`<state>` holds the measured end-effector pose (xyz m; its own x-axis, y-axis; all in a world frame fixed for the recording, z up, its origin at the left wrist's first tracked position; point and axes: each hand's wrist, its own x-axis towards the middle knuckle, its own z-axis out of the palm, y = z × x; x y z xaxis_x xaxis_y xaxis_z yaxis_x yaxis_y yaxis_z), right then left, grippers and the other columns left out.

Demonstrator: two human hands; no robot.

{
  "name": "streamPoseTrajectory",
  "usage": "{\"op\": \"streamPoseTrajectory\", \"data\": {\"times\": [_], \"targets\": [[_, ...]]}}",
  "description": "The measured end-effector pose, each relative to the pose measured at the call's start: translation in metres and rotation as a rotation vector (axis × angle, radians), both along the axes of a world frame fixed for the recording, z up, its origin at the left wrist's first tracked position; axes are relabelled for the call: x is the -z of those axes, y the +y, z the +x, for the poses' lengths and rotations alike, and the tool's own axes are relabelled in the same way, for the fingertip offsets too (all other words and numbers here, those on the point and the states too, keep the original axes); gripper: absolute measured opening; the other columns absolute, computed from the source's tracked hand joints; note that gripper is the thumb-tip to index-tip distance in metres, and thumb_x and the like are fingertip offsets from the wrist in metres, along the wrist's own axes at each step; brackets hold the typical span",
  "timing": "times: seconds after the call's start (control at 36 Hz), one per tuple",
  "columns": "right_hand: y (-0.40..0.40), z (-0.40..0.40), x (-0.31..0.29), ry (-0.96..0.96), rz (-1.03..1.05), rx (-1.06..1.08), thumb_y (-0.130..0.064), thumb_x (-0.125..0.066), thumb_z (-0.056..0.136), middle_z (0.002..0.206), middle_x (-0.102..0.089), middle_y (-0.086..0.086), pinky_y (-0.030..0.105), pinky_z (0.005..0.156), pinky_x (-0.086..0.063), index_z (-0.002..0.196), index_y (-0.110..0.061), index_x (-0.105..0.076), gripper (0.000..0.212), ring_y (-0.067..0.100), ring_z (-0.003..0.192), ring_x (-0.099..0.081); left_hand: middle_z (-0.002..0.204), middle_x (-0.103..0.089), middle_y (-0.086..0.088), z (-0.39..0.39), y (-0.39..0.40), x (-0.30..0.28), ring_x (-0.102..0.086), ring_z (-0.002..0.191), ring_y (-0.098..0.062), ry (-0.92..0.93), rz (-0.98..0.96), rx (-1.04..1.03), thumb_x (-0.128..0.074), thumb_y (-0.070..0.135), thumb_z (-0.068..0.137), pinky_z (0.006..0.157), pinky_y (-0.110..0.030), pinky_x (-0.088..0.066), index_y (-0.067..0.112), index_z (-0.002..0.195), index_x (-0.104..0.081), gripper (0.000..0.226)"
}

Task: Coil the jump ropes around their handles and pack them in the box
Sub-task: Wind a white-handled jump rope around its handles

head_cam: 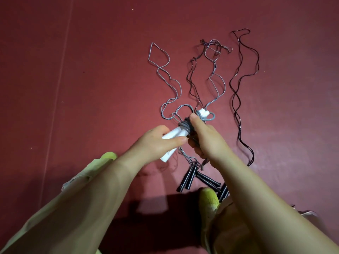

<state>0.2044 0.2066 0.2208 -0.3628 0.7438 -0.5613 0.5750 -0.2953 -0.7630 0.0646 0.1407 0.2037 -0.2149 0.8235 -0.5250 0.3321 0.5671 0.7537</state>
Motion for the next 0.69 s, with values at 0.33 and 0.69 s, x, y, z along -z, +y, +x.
{"op": "streamPoseTrajectory", "data": {"times": [0.33,0.69], "targets": [[0.004,0.002,-0.002,0.456,-0.187,0.104,-0.049,-0.037,0.077,0.056,-0.033,0.007,0.028,0.046,-0.016,0.081,-0.015,-0.047,0.035,0.017,0.043,-0.026,0.088,-0.068,-0.016,-0.009,-0.005,-0.016,-0.065,0.078,-0.03,-1.023,-0.367,0.057,-0.026,0.07,0.076,0.083,-0.046,-0.047,0.007,0.1,-0.068,0.08],[0.012,0.012,-0.008,0.193,-0.191,-0.098,-0.05,-0.029,0.102,0.059,-0.057,0.009,0.027,0.048,-0.043,0.078,-0.004,-0.062,0.062,0.023,0.048,-0.052,0.064,-0.055,-0.005,0.001,-0.004,-0.012,-0.05,0.051,-0.018,-0.781,-0.307,-0.042,-0.02,0.058,0.095,0.057,-0.027,-0.039,0.011,0.077,-0.06,0.064]]}}
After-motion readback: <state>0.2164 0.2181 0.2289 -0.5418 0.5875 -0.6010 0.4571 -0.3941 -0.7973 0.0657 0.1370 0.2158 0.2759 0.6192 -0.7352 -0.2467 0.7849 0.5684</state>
